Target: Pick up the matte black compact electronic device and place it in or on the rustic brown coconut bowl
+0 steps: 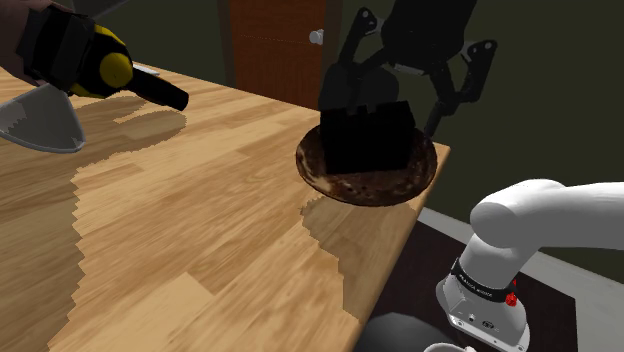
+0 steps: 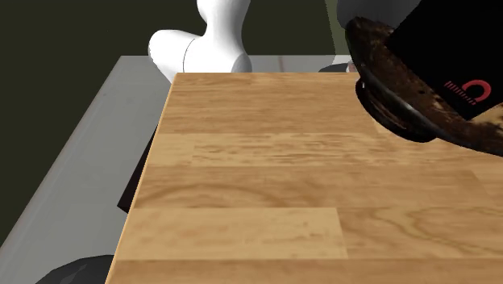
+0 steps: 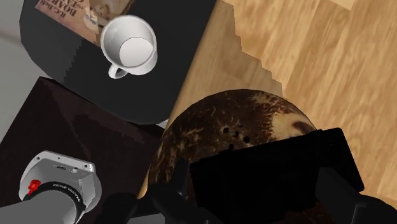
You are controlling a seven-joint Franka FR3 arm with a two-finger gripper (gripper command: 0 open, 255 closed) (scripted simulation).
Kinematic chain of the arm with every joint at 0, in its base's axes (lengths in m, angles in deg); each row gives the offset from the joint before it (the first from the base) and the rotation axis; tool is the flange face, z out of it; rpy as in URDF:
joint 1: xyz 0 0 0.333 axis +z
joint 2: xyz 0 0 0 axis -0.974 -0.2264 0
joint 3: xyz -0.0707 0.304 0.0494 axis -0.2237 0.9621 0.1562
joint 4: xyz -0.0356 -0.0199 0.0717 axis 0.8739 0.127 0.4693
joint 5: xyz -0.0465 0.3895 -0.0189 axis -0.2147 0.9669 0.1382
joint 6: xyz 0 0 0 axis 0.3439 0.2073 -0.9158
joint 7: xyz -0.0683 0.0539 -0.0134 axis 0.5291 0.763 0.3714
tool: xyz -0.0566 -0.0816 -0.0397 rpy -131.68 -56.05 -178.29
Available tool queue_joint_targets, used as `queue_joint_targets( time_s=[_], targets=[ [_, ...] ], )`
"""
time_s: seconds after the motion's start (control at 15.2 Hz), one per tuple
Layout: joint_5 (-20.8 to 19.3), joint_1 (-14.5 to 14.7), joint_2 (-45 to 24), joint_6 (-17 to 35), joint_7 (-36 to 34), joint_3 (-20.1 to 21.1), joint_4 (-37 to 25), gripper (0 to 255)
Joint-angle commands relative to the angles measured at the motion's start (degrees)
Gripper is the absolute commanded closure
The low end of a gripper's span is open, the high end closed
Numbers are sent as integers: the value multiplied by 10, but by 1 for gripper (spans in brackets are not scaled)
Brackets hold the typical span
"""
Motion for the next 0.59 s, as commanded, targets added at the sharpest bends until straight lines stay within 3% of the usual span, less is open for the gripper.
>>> queue_joint_targets(
  time_s=[0.0, 0.53],
  targets=[
    [-13, -2, -21, -28, -9, -15, -41, 0],
    [-17, -4, -31, -38, -12, -20, -59, 0]
  ],
)
